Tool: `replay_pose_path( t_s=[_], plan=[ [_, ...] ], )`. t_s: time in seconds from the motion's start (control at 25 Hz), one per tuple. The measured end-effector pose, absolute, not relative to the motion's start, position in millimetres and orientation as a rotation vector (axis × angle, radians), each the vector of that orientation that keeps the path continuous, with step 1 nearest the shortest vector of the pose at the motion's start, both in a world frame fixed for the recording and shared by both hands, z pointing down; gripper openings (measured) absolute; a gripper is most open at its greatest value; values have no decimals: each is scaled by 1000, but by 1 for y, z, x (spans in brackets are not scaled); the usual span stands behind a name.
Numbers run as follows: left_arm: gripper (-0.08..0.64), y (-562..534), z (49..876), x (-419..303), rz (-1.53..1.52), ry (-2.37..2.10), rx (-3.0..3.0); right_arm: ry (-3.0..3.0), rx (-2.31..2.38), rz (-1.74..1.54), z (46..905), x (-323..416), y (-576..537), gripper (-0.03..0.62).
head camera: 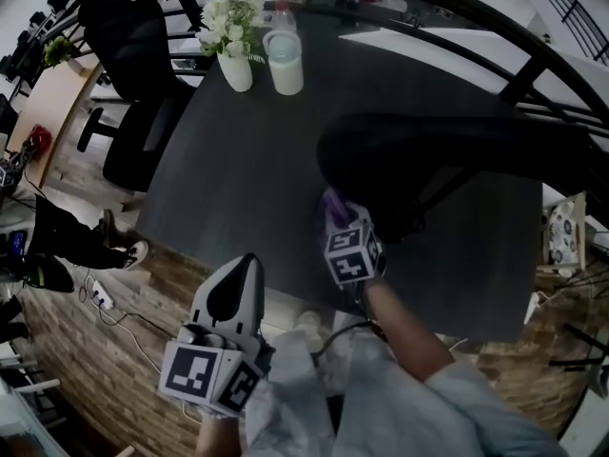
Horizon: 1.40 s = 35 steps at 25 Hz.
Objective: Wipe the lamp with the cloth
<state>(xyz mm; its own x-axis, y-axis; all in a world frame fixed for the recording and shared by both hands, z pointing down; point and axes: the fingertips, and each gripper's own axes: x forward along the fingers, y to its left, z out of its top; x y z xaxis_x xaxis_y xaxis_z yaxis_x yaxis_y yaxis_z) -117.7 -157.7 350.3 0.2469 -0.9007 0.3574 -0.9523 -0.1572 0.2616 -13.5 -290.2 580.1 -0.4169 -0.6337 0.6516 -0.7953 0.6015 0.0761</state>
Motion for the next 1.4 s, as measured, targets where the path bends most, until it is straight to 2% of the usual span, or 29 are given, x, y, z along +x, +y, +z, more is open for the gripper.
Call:
replay_pose_path(
  t_s=[0.28,0.56,1.4],
  plan=[
    [14,-151,351,-129,161,-1722,2071,-2264,1011,276,578,-45,-281,55],
    [14,-150,344,-127,153,-1686,2122,-2314,1004,354,570,-41,-251,55],
    [14,-143,326,-60,207,-1340,2417,-2409,1461,312,425,64,-177,55]
  ],
)
